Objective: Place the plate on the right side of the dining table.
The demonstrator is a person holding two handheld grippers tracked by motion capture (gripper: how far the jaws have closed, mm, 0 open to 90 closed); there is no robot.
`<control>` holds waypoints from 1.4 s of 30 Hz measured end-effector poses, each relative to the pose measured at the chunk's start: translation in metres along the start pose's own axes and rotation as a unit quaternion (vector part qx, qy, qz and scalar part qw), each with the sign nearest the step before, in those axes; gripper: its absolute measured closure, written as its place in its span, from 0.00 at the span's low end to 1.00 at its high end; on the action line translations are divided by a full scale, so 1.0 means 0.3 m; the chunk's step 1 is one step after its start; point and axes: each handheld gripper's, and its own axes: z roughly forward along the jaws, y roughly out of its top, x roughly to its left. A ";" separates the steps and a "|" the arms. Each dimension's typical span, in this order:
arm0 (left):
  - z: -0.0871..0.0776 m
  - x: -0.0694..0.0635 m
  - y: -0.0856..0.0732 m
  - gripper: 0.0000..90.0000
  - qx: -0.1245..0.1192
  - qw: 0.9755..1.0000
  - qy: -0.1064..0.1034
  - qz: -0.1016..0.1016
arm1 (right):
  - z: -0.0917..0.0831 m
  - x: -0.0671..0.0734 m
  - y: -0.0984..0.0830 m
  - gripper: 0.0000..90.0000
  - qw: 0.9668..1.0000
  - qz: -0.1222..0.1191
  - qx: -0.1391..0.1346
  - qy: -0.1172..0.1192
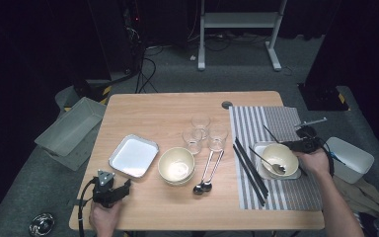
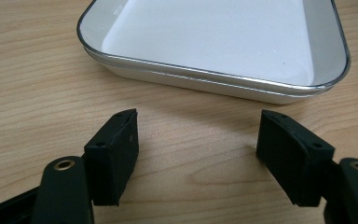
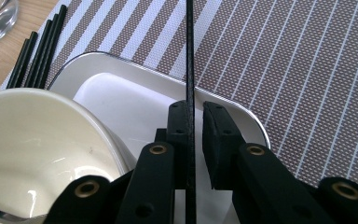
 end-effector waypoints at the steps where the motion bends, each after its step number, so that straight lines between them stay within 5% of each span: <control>1: 0.000 0.000 0.000 0.33 0.000 1.000 0.000 0.000 | -0.001 0.000 -0.001 0.90 1.000 0.000 -0.001 -0.001; 27: 0.000 0.000 0.000 0.33 0.000 1.000 0.000 0.000 | -0.022 -0.015 -0.036 0.76 0.999 0.018 -0.033 -0.011; 42: 0.000 0.000 0.000 0.33 0.000 1.000 0.000 0.000 | -0.060 0.011 -0.043 0.73 0.998 0.003 -0.067 -0.021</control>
